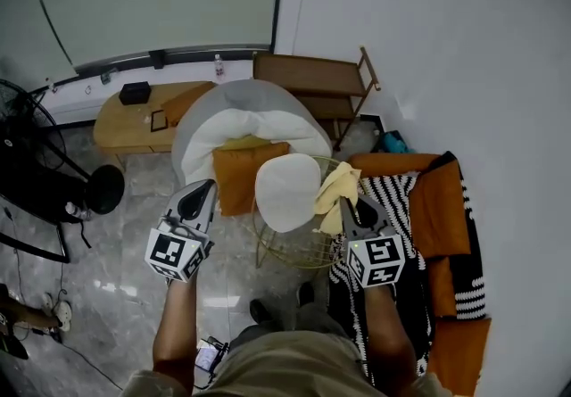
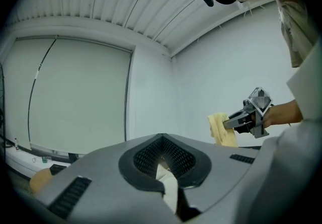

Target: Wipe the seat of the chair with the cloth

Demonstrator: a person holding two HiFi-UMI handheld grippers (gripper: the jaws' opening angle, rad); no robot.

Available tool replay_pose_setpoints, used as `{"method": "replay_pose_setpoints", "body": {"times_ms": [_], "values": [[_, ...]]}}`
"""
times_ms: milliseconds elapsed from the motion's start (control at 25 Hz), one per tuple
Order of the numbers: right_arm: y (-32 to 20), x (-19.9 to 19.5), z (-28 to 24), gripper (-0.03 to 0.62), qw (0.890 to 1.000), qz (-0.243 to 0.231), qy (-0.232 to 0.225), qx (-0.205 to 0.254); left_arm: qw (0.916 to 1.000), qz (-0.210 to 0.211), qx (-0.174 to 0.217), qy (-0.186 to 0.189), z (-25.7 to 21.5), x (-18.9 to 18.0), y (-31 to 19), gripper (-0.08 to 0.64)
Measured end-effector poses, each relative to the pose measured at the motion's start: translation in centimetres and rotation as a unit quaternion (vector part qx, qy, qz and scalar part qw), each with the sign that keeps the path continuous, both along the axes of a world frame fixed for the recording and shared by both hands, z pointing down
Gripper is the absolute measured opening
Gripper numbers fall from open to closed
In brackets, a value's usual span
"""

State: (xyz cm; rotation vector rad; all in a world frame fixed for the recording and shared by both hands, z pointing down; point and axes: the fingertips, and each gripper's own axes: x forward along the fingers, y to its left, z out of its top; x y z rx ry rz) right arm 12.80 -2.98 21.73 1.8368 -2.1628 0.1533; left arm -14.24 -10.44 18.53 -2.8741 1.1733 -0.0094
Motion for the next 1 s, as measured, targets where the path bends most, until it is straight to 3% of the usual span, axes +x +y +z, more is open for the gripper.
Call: {"method": "replay_pose_setpoints", "body": {"times_ms": [600,1000], "values": [[-9.3,0.3,4.1,0.049,0.998,-0.056,-0.013,-0.022,0.9970,-0.064,-0.027,-0.034,2.2,-1.1,-3.0,0.015],[-16.6,1.1,11.8,0.052,0.997,-0.065,-0.003,-0.037,0.9899,-0.115,-0.071,-0.043,8.8,-1.7,-5.5,0.015]]}}
